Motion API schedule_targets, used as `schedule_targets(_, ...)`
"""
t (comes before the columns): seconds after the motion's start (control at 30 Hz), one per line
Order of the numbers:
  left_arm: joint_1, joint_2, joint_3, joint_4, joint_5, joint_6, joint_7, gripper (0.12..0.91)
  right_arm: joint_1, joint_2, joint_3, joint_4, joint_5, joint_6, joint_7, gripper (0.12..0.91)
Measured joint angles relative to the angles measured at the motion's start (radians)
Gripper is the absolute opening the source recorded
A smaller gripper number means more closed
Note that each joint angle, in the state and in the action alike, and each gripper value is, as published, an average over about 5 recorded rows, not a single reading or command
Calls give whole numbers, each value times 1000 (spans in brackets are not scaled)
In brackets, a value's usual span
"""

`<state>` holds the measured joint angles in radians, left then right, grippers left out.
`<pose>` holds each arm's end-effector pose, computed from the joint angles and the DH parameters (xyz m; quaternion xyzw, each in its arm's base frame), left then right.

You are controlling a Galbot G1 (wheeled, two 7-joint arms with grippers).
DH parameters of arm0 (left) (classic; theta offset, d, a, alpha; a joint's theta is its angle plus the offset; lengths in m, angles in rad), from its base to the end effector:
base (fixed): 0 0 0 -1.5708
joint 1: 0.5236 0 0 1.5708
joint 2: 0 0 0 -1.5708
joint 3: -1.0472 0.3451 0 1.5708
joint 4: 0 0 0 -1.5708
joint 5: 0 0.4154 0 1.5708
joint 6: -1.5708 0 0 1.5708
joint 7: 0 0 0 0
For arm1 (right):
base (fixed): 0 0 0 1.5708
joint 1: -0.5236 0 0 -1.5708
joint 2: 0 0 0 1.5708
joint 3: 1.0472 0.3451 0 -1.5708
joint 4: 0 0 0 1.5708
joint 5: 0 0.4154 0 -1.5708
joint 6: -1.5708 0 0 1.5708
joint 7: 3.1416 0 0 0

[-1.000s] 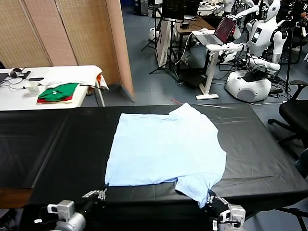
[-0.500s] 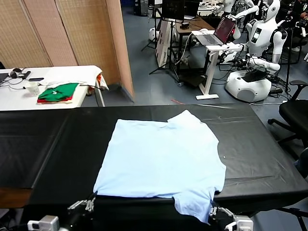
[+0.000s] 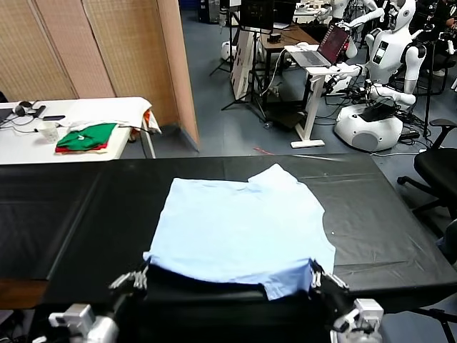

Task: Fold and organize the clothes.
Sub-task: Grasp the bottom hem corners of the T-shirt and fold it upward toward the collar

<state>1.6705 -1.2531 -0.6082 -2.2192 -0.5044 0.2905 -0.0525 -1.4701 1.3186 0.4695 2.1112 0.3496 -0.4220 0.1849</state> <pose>0.2207 0.0560 -0.2582 -0.0509 -0.9848 0.0851 0.1426 0.2702 -0.0141 -0.2664 0.0132 -0.9840 -0.0383 0.1733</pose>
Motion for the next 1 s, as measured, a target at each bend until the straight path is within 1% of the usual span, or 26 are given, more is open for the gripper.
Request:
schedule_targets(0.2, -85, 12, 24, 71, 32, -18, 4, 154, 100, -20, -27, -85, -2, 2, 1, 141)
schedule_targets(0.4, -153, 33, 53, 145, 61, -15, 8, 154, 161, -36, -41, -136, -6, -2, 4, 141)
schedule_targets(0.57, -201, 46, 84, 205, 78, -9, 6, 154, 180, -37, -45, -157, 2, -21, -7, 149)
schedule_targets(0.63, -217, 48, 95, 225, 81, -7, 4, 154, 176, -36, -43, -154, 8, -39, -17, 201)
schedule_targets(0.67, -225, 48, 99, 234, 82, -6, 4, 154, 173, -36, -40, -149, 10, -48, -23, 246)
schedule_targets(0.77, -241, 48, 108, 248, 82, 3, 3, 154, 155, -37, -31, -127, 14, -76, -35, 423)
schedule_targets(0.8, -244, 48, 109, 249, 82, 7, 3, 155, 147, -38, -28, -116, 15, -84, -37, 499)
schedule_targets(0.83, -245, 47, 111, 249, 81, 11, 3, 167, 136, -40, -24, -105, 15, -90, -39, 556)
schedule_targets(0.9, -244, 45, 112, 245, 78, 18, 3, 229, 109, -43, -14, -77, 16, -98, -43, 669)
schedule_targets(0.93, -241, 43, 112, 241, 76, 22, 2, 278, 93, -45, -7, -63, 17, -100, -45, 725)
schedule_targets(1.0, -232, 40, 111, 229, 74, 27, 2, 404, 60, -50, 7, -35, 18, -100, -50, 818)
